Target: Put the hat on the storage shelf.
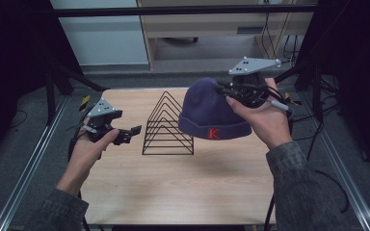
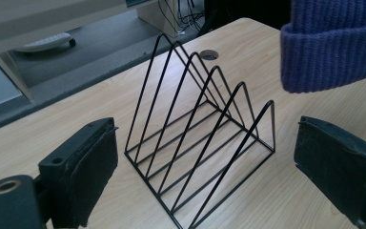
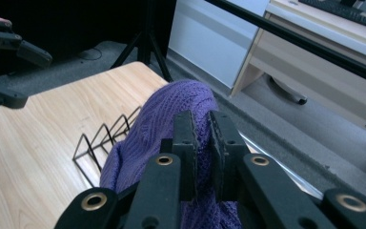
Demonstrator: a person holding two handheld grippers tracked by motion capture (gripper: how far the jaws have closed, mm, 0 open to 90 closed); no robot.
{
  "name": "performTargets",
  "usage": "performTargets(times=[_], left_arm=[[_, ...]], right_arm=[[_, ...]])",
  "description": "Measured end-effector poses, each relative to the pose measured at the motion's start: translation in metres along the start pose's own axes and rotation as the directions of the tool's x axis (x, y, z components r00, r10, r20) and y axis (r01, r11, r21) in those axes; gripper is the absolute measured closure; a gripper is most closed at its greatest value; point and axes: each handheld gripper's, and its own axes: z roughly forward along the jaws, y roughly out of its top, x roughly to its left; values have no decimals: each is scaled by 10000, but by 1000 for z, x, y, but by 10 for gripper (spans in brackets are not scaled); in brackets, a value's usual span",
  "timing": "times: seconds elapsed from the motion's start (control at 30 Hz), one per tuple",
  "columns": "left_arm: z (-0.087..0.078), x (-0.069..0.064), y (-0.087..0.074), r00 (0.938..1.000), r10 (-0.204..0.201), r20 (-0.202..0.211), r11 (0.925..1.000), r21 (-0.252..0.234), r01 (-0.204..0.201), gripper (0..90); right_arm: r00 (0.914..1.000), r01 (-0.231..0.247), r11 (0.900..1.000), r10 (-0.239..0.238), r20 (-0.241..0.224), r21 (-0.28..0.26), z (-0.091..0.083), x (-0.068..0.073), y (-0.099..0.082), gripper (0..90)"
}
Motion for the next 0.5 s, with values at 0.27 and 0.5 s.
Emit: performTargets(times=[0.27,0.5], left_arm=[[7,-4,17,9994,172,284,9999,13,-173,84],[15,-10,28,9981,369,502,9993,76,-373,87]], right_arm=[[10000,67,9996,-68,-9,-283,15,2,25,821],[9999,99,9991,-104,-95,-420,25,5,39,821]])
